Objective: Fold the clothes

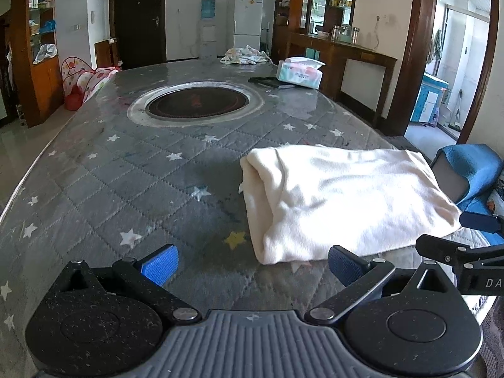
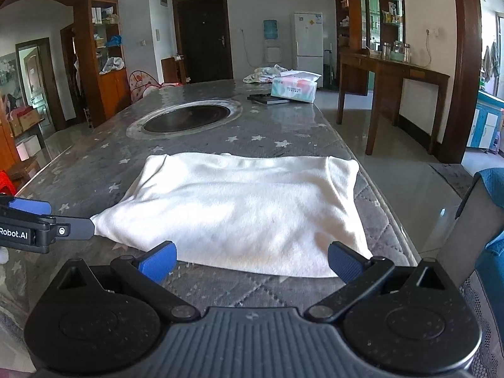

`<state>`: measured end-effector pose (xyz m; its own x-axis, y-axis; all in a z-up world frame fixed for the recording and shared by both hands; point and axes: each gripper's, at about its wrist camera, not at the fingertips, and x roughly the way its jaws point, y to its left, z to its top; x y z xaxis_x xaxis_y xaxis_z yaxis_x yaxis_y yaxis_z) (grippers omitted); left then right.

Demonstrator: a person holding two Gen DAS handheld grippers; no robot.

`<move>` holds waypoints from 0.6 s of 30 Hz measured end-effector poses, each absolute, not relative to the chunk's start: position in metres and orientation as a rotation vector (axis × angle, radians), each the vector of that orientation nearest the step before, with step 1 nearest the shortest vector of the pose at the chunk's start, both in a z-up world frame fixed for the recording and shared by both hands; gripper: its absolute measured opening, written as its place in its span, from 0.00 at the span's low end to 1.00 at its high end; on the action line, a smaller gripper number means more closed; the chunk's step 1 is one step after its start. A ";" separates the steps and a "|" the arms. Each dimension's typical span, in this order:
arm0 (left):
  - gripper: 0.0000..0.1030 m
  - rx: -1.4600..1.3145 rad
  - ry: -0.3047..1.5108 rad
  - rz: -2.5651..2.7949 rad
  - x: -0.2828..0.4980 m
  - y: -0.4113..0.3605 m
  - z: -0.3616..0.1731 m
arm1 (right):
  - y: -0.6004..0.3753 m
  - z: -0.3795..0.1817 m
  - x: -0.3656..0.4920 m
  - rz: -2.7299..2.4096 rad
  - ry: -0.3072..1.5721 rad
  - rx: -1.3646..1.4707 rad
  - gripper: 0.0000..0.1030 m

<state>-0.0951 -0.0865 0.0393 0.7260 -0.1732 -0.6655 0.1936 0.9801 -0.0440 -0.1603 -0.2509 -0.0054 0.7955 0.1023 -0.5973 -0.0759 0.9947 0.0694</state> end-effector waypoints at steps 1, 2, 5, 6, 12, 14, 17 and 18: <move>1.00 0.031 0.731 -0.202 -0.096 -0.087 0.039 | -0.251 -0.006 -0.161 0.096 0.644 0.044 1.00; 1.00 0.034 0.732 -0.202 -0.098 -0.087 0.038 | -0.251 -0.006 -0.162 0.094 0.645 0.045 1.00; 1.00 0.041 0.731 -0.204 -0.101 -0.088 0.038 | -0.251 -0.008 -0.165 0.094 0.646 0.052 1.00; 1.00 0.042 0.733 -0.203 -0.102 -0.088 0.037 | -0.251 -0.008 -0.166 0.094 0.647 0.054 1.00; 1.00 0.046 0.745 -0.202 -0.105 -0.089 0.034 | -0.250 -0.009 -0.169 0.096 0.647 0.056 1.00; 1.00 0.047 0.750 -0.201 -0.106 -0.089 0.033 | -0.250 -0.009 -0.170 0.096 0.648 0.058 1.00; 1.00 0.046 0.757 -0.200 -0.107 -0.090 0.031 | -0.249 -0.010 -0.170 0.096 0.651 0.058 1.00; 1.00 0.048 0.757 -0.200 -0.108 -0.090 0.031 | -0.249 -0.010 -0.171 0.097 0.651 0.057 1.00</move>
